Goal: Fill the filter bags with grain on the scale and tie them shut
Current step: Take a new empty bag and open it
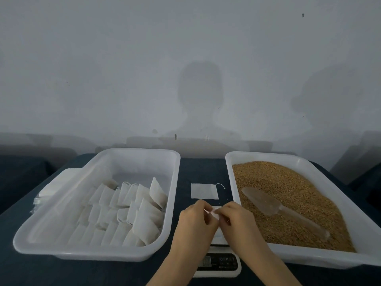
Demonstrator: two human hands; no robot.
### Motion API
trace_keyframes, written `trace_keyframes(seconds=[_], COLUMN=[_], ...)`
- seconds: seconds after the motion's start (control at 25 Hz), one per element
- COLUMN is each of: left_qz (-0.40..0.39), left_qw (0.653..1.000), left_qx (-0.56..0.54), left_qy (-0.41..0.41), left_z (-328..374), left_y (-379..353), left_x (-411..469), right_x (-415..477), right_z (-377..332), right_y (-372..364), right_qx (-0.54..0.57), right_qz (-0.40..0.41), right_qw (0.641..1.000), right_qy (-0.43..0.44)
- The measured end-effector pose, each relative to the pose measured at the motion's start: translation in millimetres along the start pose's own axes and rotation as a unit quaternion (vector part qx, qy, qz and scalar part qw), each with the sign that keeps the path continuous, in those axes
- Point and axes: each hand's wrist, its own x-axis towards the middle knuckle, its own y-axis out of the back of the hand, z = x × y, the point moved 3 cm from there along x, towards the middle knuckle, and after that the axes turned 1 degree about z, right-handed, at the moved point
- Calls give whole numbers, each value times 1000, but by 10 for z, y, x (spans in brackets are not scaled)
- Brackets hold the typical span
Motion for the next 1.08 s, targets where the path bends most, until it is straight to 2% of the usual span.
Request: trace_keyframes(seconds=[0.12,0.24,0.4,0.56,0.68,0.88,0.96,1.08], left_qz=[-8,-22,-40,-24,-35,-20,-27,-92], left_qw=[997,992,974,974,962,963,969,979], left_qx=[2,4,113,159,179,74,68,53], left_qy=[-71,-121,-194,-163,-206,-257,-238,-175], left_z=[16,-21,-93,-233,-289,-103,-111,-221], left_y=[-13,-12,-79,-54,-70,-143,-121,-97], left_x=[-64,-96,19,191,199,180,238,372], right_x=[58,94,119,129,130,173,180,185], right_z=[10,30,69,73,82,57,78,188], right_y=[124,190,242,360,395,265,230,345], right_qx=[20,18,100,156,162,122,107,111], right_qz=[22,6,-64,-108,-123,-134,-122,-76], right_qw=[999,997,983,969,965,973,979,984], right_qy=[-42,-71,-138,-157,-164,-144,-126,-114])
